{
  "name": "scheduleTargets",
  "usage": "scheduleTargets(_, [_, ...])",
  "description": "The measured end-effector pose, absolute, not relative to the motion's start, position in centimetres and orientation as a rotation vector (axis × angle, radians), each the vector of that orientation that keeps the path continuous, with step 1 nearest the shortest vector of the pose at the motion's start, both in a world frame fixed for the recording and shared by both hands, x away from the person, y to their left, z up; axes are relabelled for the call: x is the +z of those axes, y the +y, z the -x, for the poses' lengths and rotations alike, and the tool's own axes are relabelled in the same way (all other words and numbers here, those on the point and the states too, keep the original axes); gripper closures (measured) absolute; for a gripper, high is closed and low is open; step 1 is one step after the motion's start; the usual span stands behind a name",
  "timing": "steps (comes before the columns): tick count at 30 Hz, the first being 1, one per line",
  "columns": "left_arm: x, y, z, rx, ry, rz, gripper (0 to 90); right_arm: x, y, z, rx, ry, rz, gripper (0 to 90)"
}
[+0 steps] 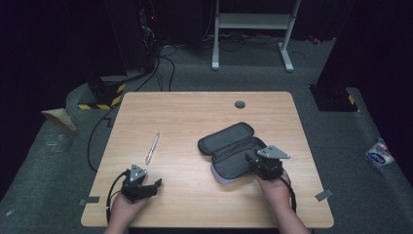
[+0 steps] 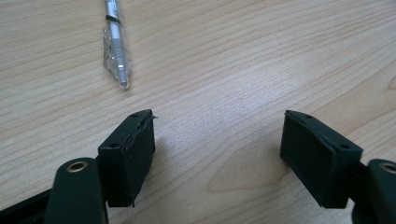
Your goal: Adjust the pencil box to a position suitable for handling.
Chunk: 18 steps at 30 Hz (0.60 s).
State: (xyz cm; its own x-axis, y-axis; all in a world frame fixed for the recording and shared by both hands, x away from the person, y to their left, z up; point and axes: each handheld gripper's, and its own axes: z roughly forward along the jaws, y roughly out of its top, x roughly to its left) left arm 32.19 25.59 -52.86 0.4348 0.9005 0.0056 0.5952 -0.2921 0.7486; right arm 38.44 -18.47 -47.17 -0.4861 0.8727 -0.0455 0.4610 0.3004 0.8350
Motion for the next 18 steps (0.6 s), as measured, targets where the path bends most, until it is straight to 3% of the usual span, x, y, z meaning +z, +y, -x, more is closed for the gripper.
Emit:
scheduleTargets(6, [-52.9,25.6,-32.2,0.573,1.254,-2.005,26.5,-47.0,-22.6,-41.0,1.018,2.0,-1.324,57.4])
scheduleTargets(11, [-52.9,25.6,-32.2,0.572,1.256,-2.006,26.6,-47.9,-23.5,-42.3,0.956,2.017,-1.389,58.8])
scheduleTargets(18, [-52.8,25.6,-32.1,0.573,1.255,-2.004,27.8,-48.8,-23.1,-42.3,0.938,2.053,-1.389,82.1])
